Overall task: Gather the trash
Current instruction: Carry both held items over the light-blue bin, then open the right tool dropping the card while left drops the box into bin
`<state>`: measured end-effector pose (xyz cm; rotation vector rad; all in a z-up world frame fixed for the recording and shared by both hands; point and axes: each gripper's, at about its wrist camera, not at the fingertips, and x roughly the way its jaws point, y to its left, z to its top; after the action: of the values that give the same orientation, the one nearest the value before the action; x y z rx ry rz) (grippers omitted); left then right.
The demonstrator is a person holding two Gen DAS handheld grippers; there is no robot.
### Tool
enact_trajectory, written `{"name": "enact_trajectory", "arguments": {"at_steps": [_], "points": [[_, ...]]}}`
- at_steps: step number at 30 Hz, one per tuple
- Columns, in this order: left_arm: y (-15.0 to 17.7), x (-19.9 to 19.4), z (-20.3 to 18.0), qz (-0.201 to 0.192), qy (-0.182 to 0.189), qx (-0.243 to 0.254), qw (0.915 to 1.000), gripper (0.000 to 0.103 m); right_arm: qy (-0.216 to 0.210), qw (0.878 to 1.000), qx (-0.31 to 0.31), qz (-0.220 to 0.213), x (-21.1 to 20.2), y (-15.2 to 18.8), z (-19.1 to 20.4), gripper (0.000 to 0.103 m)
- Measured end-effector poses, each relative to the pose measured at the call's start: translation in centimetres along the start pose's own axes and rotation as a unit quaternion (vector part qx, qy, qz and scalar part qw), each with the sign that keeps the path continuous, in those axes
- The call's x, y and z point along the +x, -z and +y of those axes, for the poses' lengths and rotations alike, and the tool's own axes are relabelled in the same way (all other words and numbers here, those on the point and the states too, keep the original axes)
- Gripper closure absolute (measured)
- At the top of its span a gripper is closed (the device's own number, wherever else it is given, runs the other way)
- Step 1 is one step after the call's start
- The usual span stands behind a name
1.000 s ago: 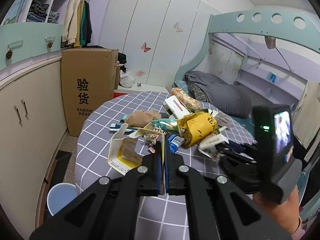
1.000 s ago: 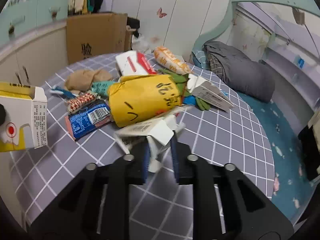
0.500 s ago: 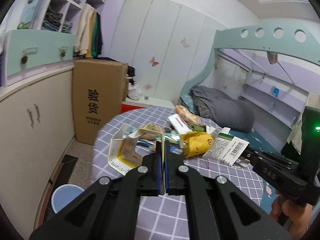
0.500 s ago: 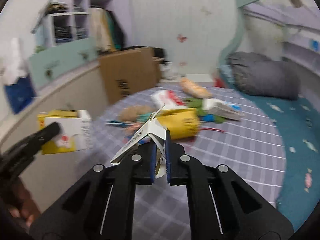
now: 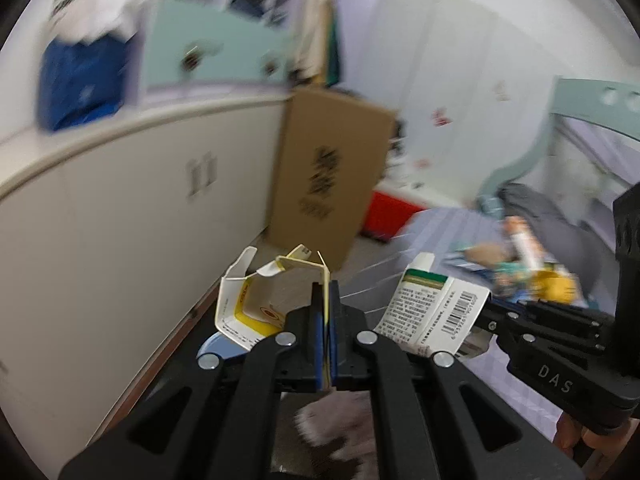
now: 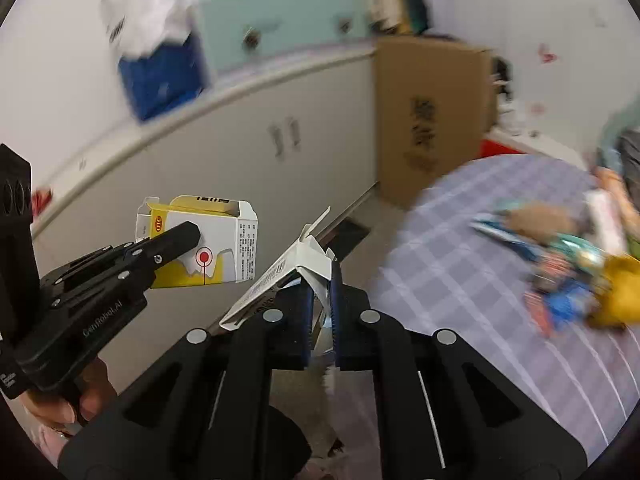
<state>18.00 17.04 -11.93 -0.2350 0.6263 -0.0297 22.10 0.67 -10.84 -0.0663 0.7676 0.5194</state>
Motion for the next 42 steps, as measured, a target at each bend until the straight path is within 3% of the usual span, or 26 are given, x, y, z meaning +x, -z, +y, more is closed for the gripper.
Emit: {"name": "enact_trajectory", "arguments": {"at_steps": [7, 14, 15, 16, 17, 18, 21, 25, 32, 42], "points": [[0.9, 7.2, 7.7, 0.071, -0.062, -0.035, 0.9949, 0.101, -0.001, 0.993, -0.064, 0.098, 12.7, -1.7, 4.4, 0.095], [1.3, 14.4, 10.8, 0.129, -0.075, -0.051, 0.9875, 0.101, -0.013, 0.981, -0.053, 0.185, 23.3, -2.7, 4.2, 0.092], [1.3, 14.9, 10.9, 0.133, -0.075, -0.052, 0.9869, 0.101, -0.011, 0.981, -0.048, 0.189, 23.8, -2.6, 4.0, 0.083], [1.4, 15.4, 11.1, 0.136, -0.074, -0.055, 0.9864, 0.101, -0.009, 0.98, -0.044, 0.195, 24.4, -2.8, 3.9, 0.06], [1.4, 16.0, 11.3, 0.14, -0.072, -0.059, 0.9858, 0.101, -0.01, 0.98, -0.042, 0.194, 24.6, -3.0, 3.9, 0.046], [1.5, 16.2, 11.5, 0.142, -0.071, -0.062, 0.9854, 0.101, -0.01, 0.982, -0.045, 0.184, 24.6, -3.3, 4.0, 0.04], [1.4, 16.8, 11.8, 0.141, -0.072, -0.066, 0.9851, 0.101, 0.009, 0.984, -0.055, 0.168, 24.2, -3.6, 4.2, 0.04], [1.4, 17.5, 11.7, 0.147, -0.069, -0.068, 0.9844, 0.101, -0.002, 0.984, -0.003, 0.176, 24.3, -3.9, 2.7, 0.038], [1.2, 19.4, 10.9, 0.171, -0.059, -0.068, 0.9812, 0.1, 0.03, 0.989, 0.046, 0.138, 22.7, -4.9, 0.6, 0.033], [-0.8, 21.2, 9.6, 0.186, -0.043, -0.063, 0.9796, 0.099, 0.052, 0.986, 0.097, 0.123, 21.9, -5.3, -1.3, 0.025]]}}
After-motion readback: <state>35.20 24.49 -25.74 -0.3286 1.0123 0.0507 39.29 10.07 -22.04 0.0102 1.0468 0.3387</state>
